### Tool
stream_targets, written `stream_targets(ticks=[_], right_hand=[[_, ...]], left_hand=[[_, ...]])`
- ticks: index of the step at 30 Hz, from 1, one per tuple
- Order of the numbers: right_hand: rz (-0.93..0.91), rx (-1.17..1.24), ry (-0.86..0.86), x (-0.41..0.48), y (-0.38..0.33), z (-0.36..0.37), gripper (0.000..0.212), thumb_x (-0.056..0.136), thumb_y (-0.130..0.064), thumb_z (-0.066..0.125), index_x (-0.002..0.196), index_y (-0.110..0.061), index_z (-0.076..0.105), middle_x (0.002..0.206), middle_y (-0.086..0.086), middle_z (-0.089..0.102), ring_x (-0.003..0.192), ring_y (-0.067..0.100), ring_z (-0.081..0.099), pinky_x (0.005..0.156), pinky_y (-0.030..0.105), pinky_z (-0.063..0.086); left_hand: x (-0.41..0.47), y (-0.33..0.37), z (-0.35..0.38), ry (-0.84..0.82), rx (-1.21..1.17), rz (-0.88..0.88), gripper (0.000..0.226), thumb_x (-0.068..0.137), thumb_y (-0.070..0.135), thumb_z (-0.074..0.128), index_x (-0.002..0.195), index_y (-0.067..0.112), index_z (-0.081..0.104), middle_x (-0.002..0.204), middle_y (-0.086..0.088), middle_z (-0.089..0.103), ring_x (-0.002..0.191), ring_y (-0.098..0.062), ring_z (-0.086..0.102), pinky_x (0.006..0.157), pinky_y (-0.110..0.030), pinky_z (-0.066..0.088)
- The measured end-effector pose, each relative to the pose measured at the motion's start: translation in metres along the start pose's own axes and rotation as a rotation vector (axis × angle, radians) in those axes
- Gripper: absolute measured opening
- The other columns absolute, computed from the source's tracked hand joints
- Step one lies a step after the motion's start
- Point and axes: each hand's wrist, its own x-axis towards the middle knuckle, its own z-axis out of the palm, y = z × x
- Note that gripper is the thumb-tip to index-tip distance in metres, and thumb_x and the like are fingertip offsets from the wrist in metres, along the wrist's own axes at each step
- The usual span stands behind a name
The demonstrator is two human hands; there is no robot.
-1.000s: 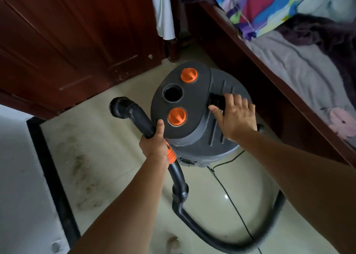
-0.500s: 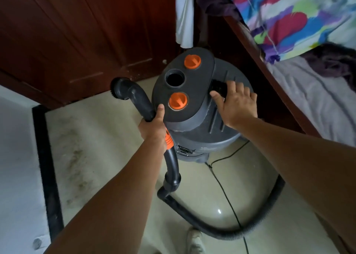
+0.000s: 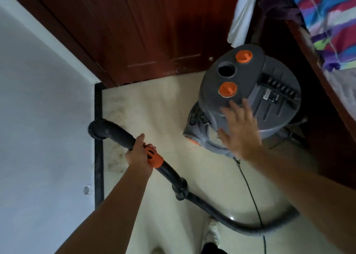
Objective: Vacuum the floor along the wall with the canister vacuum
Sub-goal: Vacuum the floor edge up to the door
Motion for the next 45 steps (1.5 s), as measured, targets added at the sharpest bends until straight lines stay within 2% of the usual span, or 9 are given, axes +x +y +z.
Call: stream_targets(ticks=[2,6,13,17,23,26,33,39,45], right_hand=[[-0.129,0.185,-0.096,-0.035,-0.048,0.035,0.054,0.081,-0.028,0.073,0.128,-0.006,0.060,0.135,0.018,0.054,0.129,0.042,0.048,0.098,0.052,0.043],[-0.149,0.322,-0.491,-0.095,-0.130,0.113,0.066,0.078,-0.038,0.068,0.140,-0.020,0.050,0.132,0.000,0.058,0.120,0.021,0.054,0.099,0.033,0.041],[0.059,0.379,-0.540,-0.144,-0.182,0.259,0.024,0.083,-0.016,0.062,0.106,-0.011,0.054,0.083,0.006,0.062,0.076,0.033,0.062,0.062,0.034,0.043],[0.167,0.360,-0.478,-0.151,-0.159,0.338,0.023,0.083,-0.019,0.067,0.097,-0.011,0.051,0.074,0.003,0.057,0.066,0.028,0.056,0.059,0.033,0.041],[0.309,0.345,-0.324,-0.133,-0.098,0.438,0.019,0.080,-0.018,0.071,0.083,-0.018,0.052,0.066,-0.002,0.056,0.057,0.010,0.054,0.047,0.022,0.033],[0.271,0.320,-0.369,-0.118,-0.072,0.477,0.018,0.077,-0.017,0.073,0.076,-0.020,0.056,0.064,0.001,0.061,0.057,0.014,0.057,0.047,0.023,0.035],[0.286,0.417,-0.302,-0.112,-0.022,0.546,0.016,0.079,-0.014,0.073,0.083,-0.020,0.059,0.060,0.003,0.067,0.052,0.017,0.065,0.047,0.027,0.045],[0.130,0.516,-0.232,-0.104,-0.041,0.570,0.012,0.085,-0.037,0.067,0.093,-0.032,0.058,0.067,-0.001,0.066,0.058,0.016,0.065,0.052,0.031,0.048],[-0.001,0.413,-0.381,-0.120,-0.063,0.572,0.018,0.083,-0.019,0.072,0.085,-0.017,0.054,0.065,0.002,0.065,0.058,0.021,0.065,0.054,0.033,0.051]], left_hand=[[0.008,0.001,-0.022,-0.016,-0.058,-0.031,0.033,0.090,0.026,0.065,0.070,0.013,0.042,0.064,-0.003,0.049,0.057,-0.017,0.051,0.060,-0.030,0.046],[0.035,-0.012,-0.074,-0.087,-0.148,-0.087,0.034,0.091,0.027,0.063,0.068,0.014,0.043,0.064,-0.002,0.050,0.059,-0.017,0.052,0.066,-0.031,0.047],[0.126,-0.067,-0.179,-0.241,-0.188,-0.181,0.033,0.088,0.040,0.066,0.085,0.010,0.054,0.074,-0.007,0.061,0.071,-0.021,0.062,0.086,-0.040,0.053],[0.198,-0.119,-0.237,-0.235,0.124,-0.123,0.061,0.085,0.062,0.058,0.116,0.010,0.057,0.110,-0.014,0.067,0.101,-0.028,0.066,0.086,-0.042,0.052],[0.311,-0.213,-0.306,-0.056,0.664,0.071,0.043,0.089,0.052,0.059,0.087,0.010,0.061,0.081,-0.011,0.062,0.079,-0.027,0.058,0.073,-0.034,0.047],[0.364,-0.248,-0.334,0.006,1.177,0.309,0.044,0.094,0.046,0.054,0.104,0.004,0.065,0.099,-0.010,0.066,0.092,-0.025,0.059,0.090,-0.034,0.048],[0.457,-0.284,-0.377,-0.013,1.679,0.632,0.049,0.096,0.046,0.048,0.134,0.016,0.046,0.138,-0.007,0.042,0.122,-0.024,0.045,0.098,-0.035,0.043],[0.498,-0.278,-0.367,0.156,1.777,0.810,0.059,0.099,0.047,0.037,0.148,0.018,0.026,0.157,-0.010,0.020,0.139,-0.028,0.025,0.107,-0.037,0.035],[0.486,-0.288,-0.373,0.083,1.778,0.764,0.063,0.101,0.044,0.033,0.153,0.015,0.013,0.161,-0.012,0.005,0.148,-0.028,0.009,0.114,-0.039,0.027]])
